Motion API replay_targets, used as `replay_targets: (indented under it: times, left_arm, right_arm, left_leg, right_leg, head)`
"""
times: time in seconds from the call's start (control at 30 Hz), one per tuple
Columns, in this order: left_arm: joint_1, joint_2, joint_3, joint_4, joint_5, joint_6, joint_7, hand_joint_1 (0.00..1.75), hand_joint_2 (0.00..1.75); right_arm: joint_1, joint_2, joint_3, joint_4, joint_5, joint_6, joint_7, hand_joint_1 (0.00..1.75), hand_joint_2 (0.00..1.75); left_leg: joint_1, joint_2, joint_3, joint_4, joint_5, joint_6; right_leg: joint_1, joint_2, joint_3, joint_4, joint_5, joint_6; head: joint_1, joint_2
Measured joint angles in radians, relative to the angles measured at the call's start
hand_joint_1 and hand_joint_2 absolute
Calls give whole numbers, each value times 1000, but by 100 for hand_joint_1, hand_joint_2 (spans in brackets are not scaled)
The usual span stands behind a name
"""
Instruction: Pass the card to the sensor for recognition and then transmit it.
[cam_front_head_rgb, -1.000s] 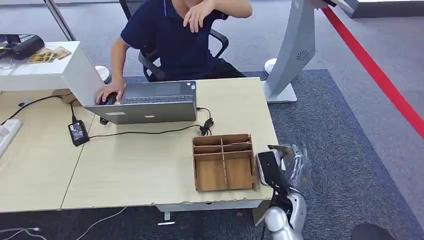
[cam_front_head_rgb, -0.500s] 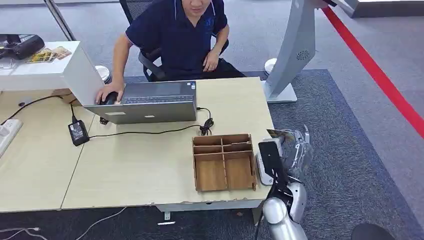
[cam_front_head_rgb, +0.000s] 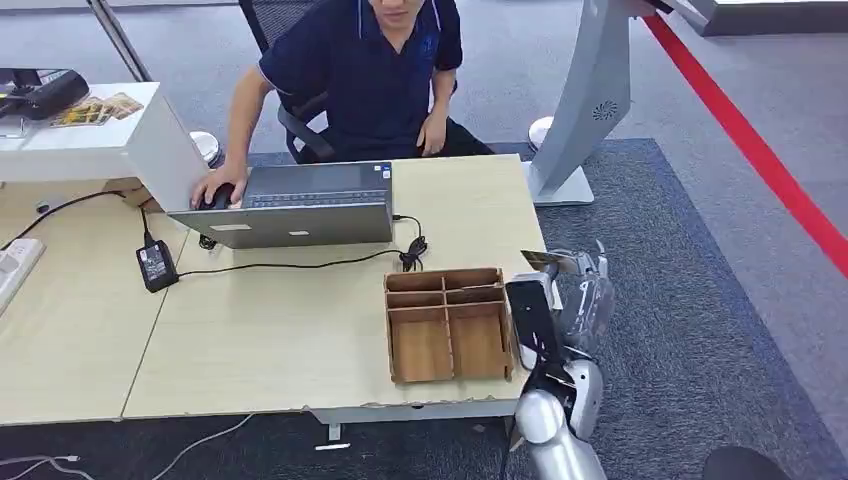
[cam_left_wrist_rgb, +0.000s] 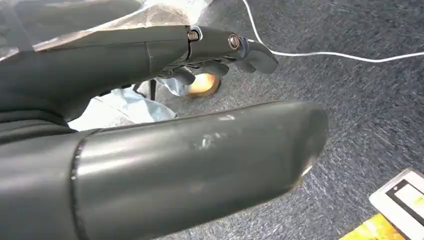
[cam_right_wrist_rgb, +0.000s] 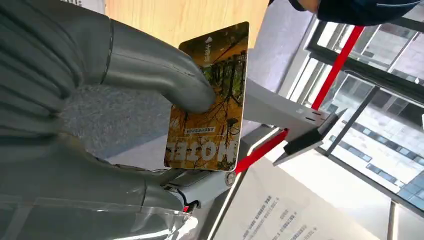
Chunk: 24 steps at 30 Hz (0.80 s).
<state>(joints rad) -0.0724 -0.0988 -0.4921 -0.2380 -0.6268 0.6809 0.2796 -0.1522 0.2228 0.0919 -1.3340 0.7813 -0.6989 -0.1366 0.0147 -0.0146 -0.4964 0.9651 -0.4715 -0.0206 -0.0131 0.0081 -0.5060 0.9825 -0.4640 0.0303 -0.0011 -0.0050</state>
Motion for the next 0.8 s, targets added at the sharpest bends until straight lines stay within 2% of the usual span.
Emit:
replay_targets:
  times: [0.47,0.8]
  left_arm:
    - [0,7,-2,0,10,1,0,0,0]
    - [0,8,-18,0,0,0,0,0,0]
  right_arm:
    - [3,6,-1,0,-16,0,-13,175,175]
    - [-3,36,-12,0,-11,0,-69,175,175]
  left_leg:
    - [0,0,0,0,0,0]
    - [0,0,0,0,0,0]
  right_leg:
    - [0,0,0,0,0,0]
    - [0,0,0,0,0,0]
  head:
    - [0,0]
    - [0,0]
